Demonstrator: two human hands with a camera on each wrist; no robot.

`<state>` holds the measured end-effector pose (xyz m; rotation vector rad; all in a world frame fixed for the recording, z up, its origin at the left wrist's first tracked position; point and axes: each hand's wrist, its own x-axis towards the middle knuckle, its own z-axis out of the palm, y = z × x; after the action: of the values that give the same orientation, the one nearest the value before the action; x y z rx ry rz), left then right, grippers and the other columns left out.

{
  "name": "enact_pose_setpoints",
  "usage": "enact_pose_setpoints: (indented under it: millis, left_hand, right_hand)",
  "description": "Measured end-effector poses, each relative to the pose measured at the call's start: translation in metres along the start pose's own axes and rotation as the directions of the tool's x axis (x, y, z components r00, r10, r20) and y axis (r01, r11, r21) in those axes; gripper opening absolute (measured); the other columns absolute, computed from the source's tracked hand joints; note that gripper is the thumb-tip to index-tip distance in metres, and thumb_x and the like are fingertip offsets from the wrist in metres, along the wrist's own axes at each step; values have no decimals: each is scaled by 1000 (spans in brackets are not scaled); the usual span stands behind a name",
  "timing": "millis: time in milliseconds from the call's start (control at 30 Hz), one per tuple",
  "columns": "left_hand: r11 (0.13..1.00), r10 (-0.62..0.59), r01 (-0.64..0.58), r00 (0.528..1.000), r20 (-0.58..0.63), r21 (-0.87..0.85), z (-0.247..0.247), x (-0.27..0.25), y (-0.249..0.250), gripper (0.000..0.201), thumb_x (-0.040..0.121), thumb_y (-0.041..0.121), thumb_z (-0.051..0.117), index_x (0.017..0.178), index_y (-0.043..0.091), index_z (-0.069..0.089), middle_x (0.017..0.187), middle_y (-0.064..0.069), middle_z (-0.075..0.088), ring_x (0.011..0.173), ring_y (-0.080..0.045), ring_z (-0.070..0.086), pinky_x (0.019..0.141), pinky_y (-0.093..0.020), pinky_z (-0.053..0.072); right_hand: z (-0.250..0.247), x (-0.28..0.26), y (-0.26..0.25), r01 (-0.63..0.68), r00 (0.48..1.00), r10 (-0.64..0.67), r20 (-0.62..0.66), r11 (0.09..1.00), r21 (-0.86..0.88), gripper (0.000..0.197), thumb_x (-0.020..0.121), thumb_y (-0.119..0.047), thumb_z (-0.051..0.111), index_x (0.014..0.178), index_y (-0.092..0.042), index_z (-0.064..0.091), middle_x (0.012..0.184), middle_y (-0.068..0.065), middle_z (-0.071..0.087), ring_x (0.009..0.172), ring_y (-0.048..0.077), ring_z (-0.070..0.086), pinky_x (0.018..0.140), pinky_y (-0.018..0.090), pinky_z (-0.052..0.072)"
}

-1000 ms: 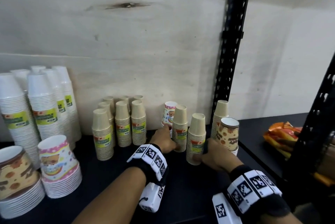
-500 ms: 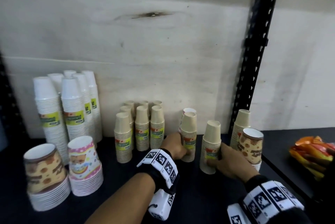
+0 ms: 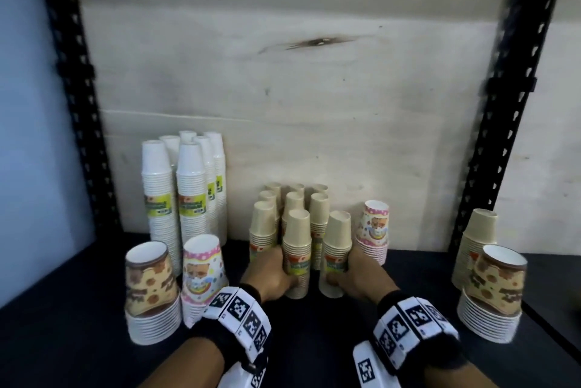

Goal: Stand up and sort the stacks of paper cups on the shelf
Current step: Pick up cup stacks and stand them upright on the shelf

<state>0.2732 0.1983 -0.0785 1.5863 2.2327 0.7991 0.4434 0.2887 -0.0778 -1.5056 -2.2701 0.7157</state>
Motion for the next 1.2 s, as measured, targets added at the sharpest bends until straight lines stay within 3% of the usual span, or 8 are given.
enact_pose_setpoints:
  millis: [367, 700, 1200]
  left_hand:
    - [988, -87, 96, 993, -80, 119, -4, -3, 3, 47, 80, 36, 75, 119, 14, 62, 123, -8, 64, 116, -28, 59, 95, -31, 47]
    - [966, -210, 196, 975, 71, 169, 1, -5, 7, 56, 76, 54, 71, 118, 16, 64, 124, -6, 63, 111, -25, 61, 85, -26, 46]
    - [936, -226, 212, 974, 20, 280, 0, -3, 15, 41, 92, 39, 59, 123, 13, 59, 132, -9, 57, 122, -29, 54, 95, -35, 44]
  right_hand:
    - [5, 8, -17, -30, 998, 33, 59, 998, -54, 73, 81, -46, 72, 133, -8, 38, 135, 10, 53, 124, 27, 52, 100, 34, 43]
    - [1, 4, -14, -27, 987, 49, 150, 989, -145, 76, 82, -46, 71, 139, -7, 38, 138, 8, 52, 125, 23, 52, 100, 31, 42]
    - [6, 18, -20, 3, 990, 33, 140, 968, -249, 73, 84, -49, 67, 139, -10, 40, 136, 7, 55, 124, 25, 53, 102, 34, 43]
